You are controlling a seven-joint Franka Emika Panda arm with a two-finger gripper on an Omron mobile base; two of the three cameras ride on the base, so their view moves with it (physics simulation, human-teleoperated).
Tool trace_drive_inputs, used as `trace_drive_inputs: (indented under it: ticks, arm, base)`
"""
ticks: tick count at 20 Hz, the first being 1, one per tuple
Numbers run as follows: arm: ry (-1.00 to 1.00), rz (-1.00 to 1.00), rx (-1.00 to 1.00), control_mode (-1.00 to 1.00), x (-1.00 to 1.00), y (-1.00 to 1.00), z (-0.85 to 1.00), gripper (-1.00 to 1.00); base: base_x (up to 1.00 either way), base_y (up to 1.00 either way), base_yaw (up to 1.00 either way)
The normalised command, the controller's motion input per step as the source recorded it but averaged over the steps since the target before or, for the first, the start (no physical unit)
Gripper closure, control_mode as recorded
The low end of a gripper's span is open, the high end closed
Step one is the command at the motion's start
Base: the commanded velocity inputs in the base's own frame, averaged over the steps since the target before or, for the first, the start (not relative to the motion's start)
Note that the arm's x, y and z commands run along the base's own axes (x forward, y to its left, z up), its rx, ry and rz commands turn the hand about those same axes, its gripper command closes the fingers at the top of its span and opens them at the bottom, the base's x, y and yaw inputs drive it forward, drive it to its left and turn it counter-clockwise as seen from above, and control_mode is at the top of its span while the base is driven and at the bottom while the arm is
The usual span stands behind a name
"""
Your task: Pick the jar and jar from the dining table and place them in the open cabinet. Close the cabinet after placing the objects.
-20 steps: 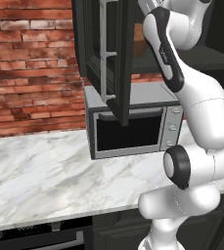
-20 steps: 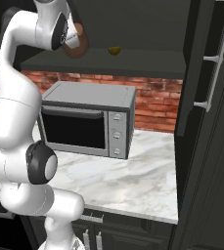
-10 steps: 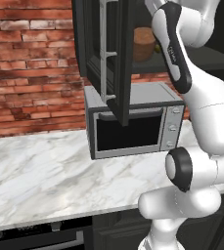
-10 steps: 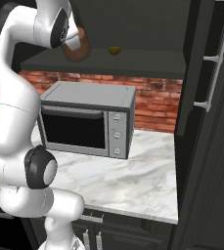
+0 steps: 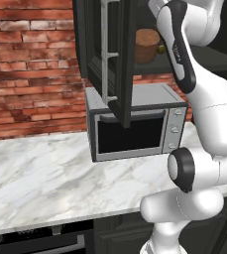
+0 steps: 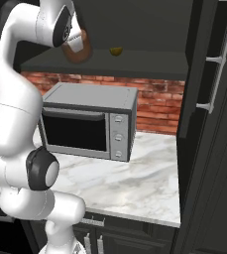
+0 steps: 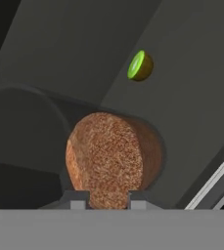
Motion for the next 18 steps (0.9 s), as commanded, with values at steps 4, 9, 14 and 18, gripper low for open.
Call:
trace_drive_inputs:
  ticks: [4,9,14,18]
  arm:
    - [0.0,0.02,0.0,-1.0,0.14,0.17,-0.2,-1.0]
    - [-0.05,0.05,0.06,-1.0,0.1,0.11,-0.01,-1.0]
    - [-0.14,0.08,0.1,-1.0,0.0,0.0,0.01,-1.0]
    - [-0.12,0.07,0.07,-1.0,0.0,0.0,0.06,-1.0]
  base:
    - [0.0,0.0,0.0]
    - [0.0,0.0,0.0]
    - [0.0,0.0,0.0]
    - [0.0,0.0,0.0]
